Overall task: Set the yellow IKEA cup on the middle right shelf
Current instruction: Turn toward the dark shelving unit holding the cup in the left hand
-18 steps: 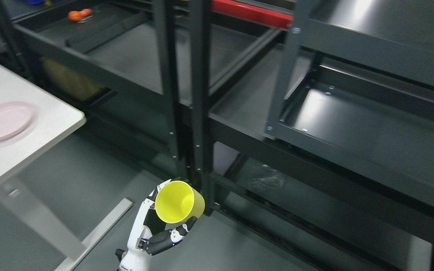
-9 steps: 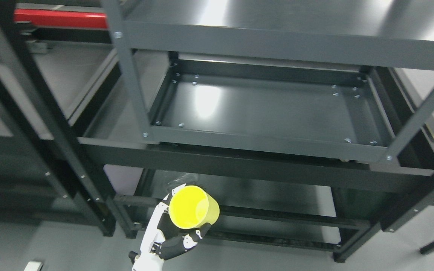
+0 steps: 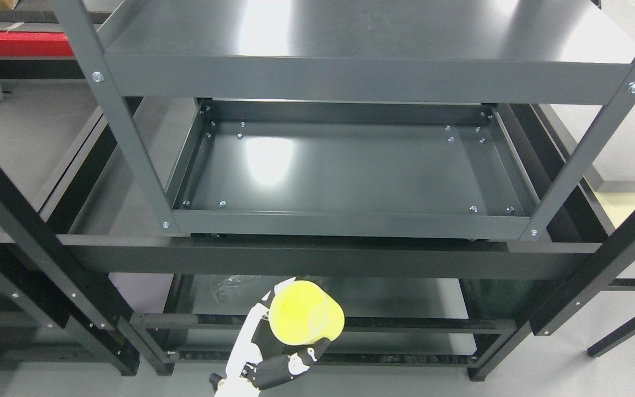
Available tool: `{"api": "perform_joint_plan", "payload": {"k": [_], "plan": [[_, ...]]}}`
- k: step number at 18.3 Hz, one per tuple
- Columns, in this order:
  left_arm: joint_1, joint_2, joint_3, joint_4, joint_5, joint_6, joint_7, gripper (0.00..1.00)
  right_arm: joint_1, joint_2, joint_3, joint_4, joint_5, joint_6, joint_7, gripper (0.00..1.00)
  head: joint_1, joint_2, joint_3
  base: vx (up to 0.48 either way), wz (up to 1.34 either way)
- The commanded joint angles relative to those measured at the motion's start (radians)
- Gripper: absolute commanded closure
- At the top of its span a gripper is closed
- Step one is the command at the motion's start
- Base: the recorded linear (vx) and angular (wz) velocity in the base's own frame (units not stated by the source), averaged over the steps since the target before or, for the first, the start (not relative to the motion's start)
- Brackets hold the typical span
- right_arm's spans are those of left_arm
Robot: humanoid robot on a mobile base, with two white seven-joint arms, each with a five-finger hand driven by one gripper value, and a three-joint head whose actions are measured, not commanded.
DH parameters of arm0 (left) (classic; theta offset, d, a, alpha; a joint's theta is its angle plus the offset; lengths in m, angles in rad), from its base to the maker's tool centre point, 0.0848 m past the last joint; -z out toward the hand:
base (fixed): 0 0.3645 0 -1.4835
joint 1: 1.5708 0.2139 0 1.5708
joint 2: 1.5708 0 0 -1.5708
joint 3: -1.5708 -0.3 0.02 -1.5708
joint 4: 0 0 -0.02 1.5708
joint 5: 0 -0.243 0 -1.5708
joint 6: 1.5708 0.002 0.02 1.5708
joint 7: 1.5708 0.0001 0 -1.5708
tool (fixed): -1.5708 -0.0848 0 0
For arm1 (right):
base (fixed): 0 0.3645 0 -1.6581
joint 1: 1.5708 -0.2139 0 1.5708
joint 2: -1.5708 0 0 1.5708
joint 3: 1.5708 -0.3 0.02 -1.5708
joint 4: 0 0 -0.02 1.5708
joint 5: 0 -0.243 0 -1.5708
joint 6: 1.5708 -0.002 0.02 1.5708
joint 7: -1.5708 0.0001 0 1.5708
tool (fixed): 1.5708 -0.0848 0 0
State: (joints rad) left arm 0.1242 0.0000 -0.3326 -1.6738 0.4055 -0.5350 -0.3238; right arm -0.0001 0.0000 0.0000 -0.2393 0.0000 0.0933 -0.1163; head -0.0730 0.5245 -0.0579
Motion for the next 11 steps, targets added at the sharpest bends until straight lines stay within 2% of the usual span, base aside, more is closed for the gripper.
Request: {"api": "perform_joint_plan", "payload": {"k": [1, 5, 11], "plan": [[0.002, 0.023, -0.072, 0.023, 0.035, -0.009, 0.0, 0.99, 0.014, -0.017, 0.017, 0.0, -0.025, 0.0, 0.0, 0.01, 0.0, 0.0, 0.0, 0.092, -0.06], [0.002, 0.023, -0.036, 0.016, 0.036, -0.014, -0.001, 0.99, 0.014, -0.017, 0.017, 0.0, -0.025, 0.0, 0.0, 0.01, 0.0, 0.0, 0.0, 0.095, 0.04], [-0.032, 0.02, -0.063, -0.104, 0.036, -0.045, -0.017, 0.99, 0.014, -0.017, 0.017, 0.0, -0.025, 0.0, 0.0, 0.01, 0.0, 0.0, 0.0, 0.054, 0.05]]}}
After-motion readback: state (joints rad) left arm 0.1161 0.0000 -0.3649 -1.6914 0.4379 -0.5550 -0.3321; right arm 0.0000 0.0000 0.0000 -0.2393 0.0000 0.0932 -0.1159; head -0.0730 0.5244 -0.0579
